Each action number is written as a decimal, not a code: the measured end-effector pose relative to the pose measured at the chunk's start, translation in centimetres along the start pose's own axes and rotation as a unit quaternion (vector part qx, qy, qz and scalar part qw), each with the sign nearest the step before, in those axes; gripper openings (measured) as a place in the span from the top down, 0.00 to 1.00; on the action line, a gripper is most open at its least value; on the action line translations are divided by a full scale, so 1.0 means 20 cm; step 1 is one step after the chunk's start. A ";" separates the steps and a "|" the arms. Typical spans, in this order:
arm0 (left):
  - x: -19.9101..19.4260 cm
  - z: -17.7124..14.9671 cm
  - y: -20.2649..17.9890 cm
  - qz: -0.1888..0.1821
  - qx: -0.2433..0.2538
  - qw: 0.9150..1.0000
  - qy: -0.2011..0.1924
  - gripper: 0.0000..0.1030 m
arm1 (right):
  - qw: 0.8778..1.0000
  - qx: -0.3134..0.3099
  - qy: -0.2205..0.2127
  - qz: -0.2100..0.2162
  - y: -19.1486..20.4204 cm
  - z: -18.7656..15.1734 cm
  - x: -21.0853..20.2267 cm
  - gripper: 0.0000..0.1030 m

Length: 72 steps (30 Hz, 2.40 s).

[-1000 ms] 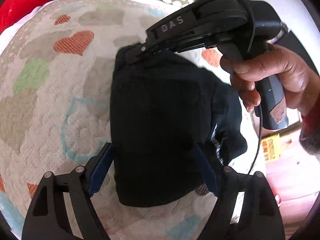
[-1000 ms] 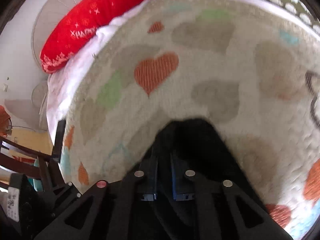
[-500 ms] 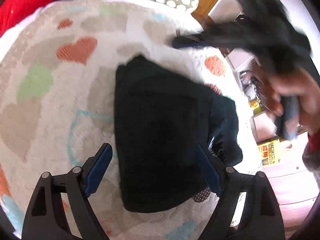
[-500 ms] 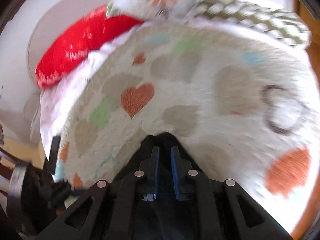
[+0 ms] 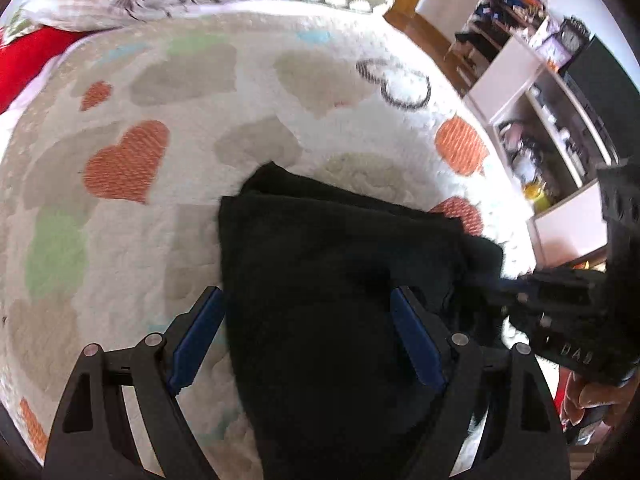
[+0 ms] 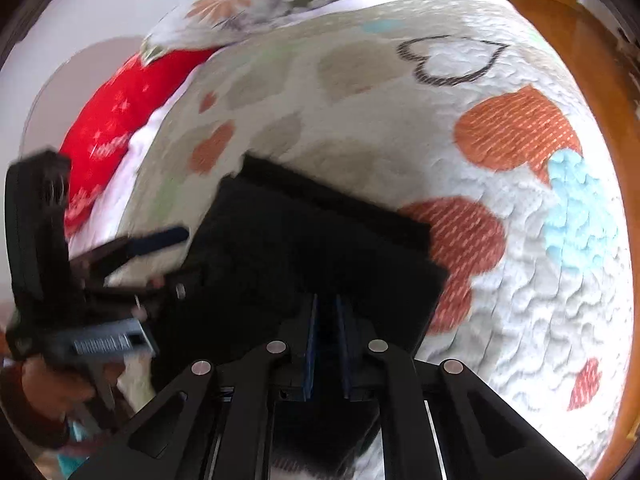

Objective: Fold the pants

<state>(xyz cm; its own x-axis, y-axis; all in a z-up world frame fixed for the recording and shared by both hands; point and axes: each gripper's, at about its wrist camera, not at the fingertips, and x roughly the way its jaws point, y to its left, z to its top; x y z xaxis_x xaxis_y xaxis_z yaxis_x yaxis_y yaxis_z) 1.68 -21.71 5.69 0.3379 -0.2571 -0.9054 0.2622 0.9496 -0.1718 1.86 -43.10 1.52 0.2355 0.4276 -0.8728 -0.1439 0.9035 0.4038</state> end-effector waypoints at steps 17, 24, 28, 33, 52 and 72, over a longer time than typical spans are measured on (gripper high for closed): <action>-0.13 -0.02 -0.05 0.026 -0.018 0.999 0.018 0.18 | 1.000 0.001 0.001 0.008 0.10 -0.09 -0.26 0.77; -0.19 -0.06 -0.06 0.022 -0.030 0.999 0.018 0.18 | 1.000 0.010 0.022 -0.006 0.09 -0.21 -0.18 0.77; -0.17 -0.12 -0.06 0.016 -0.040 0.999 0.019 0.18 | 0.999 0.026 0.021 -0.012 0.04 -0.26 -0.14 0.77; -0.08 -0.17 -0.09 0.025 -0.038 0.999 0.030 0.18 | 0.999 0.040 0.018 -0.018 -0.02 -0.27 -0.09 0.77; -0.16 -0.16 -0.05 0.015 -0.049 0.998 0.023 0.16 | 0.998 0.070 0.002 -0.003 -0.08 -0.23 -0.20 0.55; 0.01 0.12 -0.13 0.023 -0.009 1.000 0.012 0.16 | 0.998 0.054 -0.020 0.000 -0.10 -0.07 -0.13 0.94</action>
<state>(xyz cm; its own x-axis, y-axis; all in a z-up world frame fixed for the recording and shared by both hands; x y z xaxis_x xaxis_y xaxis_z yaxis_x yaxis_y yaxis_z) 3.16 -24.65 6.83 0.3263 -0.2093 -0.9218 0.2311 0.9632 -0.1369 0.25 -46.12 2.65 0.2745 0.4272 -0.8615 -0.0409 0.9003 0.4334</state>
